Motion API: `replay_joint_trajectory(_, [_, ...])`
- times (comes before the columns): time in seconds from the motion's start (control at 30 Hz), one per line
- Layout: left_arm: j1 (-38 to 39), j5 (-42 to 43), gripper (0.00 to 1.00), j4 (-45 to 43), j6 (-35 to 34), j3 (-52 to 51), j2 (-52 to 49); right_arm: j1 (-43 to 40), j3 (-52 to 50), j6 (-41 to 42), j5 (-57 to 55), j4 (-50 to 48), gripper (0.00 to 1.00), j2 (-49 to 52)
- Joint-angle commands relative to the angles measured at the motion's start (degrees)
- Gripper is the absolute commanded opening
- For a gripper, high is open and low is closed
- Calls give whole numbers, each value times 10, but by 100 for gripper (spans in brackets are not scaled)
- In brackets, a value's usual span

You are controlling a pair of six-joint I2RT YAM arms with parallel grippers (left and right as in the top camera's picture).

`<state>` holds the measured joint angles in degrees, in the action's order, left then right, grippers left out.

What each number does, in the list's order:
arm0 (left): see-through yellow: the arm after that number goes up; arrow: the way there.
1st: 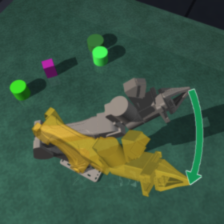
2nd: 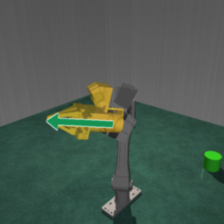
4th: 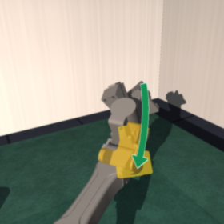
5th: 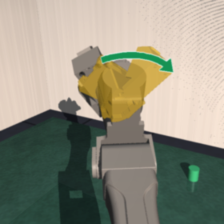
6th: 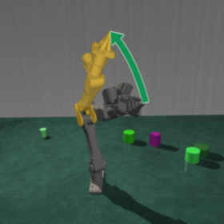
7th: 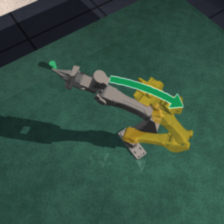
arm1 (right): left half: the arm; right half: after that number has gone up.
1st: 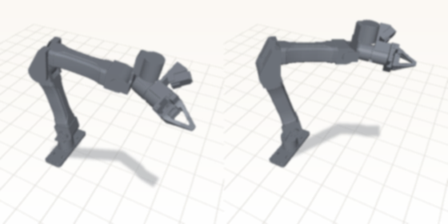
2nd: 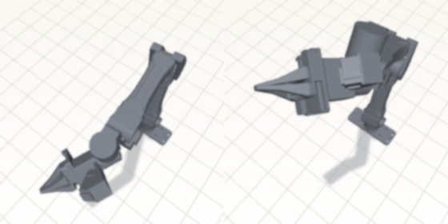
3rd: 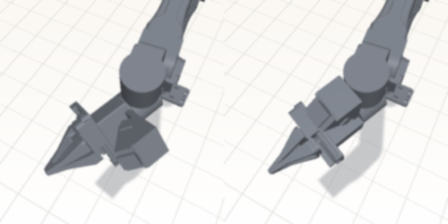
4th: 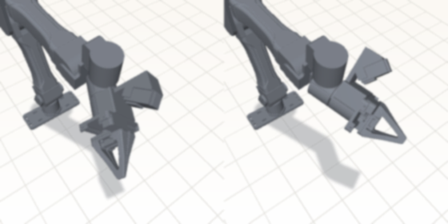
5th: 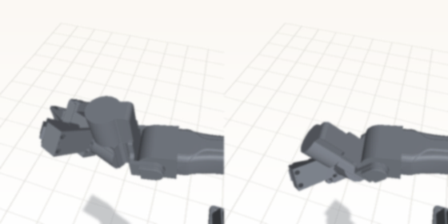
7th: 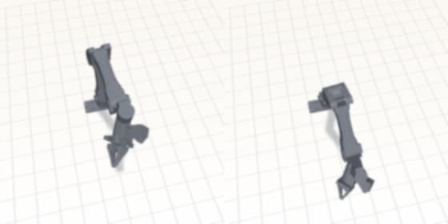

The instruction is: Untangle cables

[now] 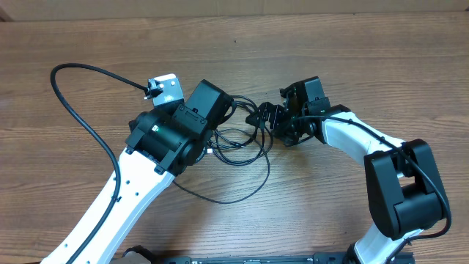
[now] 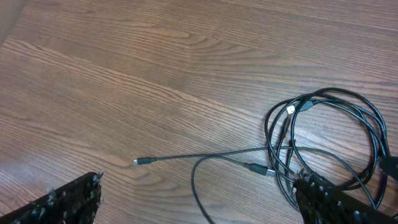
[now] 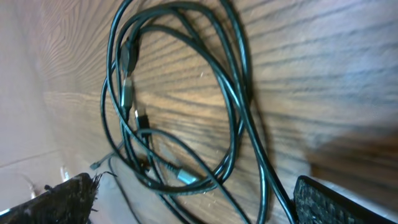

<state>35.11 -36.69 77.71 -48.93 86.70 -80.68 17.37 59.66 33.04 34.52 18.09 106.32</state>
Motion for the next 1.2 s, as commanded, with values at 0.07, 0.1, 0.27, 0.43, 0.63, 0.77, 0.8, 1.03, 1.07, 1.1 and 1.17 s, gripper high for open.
replay_joint_trajectory(0.07, [-4,-14,100,0,12,-3,4,8,-4,8,22,29,100,4])
replay_joint_trajectory(0.1, [-4,-14,100,0,12,-3,4,11,-4,8,11,36,100,4])
replay_joint_trajectory(0.27, [-4,-19,100,1,14,-3,4,24,-4,9,2,41,100,4])
replay_joint_trajectory(0.43, [-4,-19,100,4,14,-3,4,39,-4,18,33,34,100,4])
replay_joint_trajectory(0.63, [-4,-25,100,4,14,-3,4,56,-4,48,34,9,100,4])
replay_joint_trajectory(0.77, [-4,-25,100,4,14,-3,4,66,-4,63,53,-10,100,4])
replay_joint_trajectory(0.8, [-4,-25,100,4,14,-3,4,68,-4,63,58,-15,100,4])
replay_joint_trajectory(1.03, [-4,-27,100,5,14,-3,4,71,-4,77,81,-32,79,4])
replay_joint_trajectory(1.07, [-4,-27,100,4,16,-3,4,71,-4,77,80,-31,74,4])
replay_joint_trajectory(1.1, [-4,-27,100,4,16,-3,4,71,-4,77,80,-30,70,4])
replay_joint_trajectory(1.17, [-4,-27,100,5,19,-3,4,71,-4,76,80,-27,66,4])
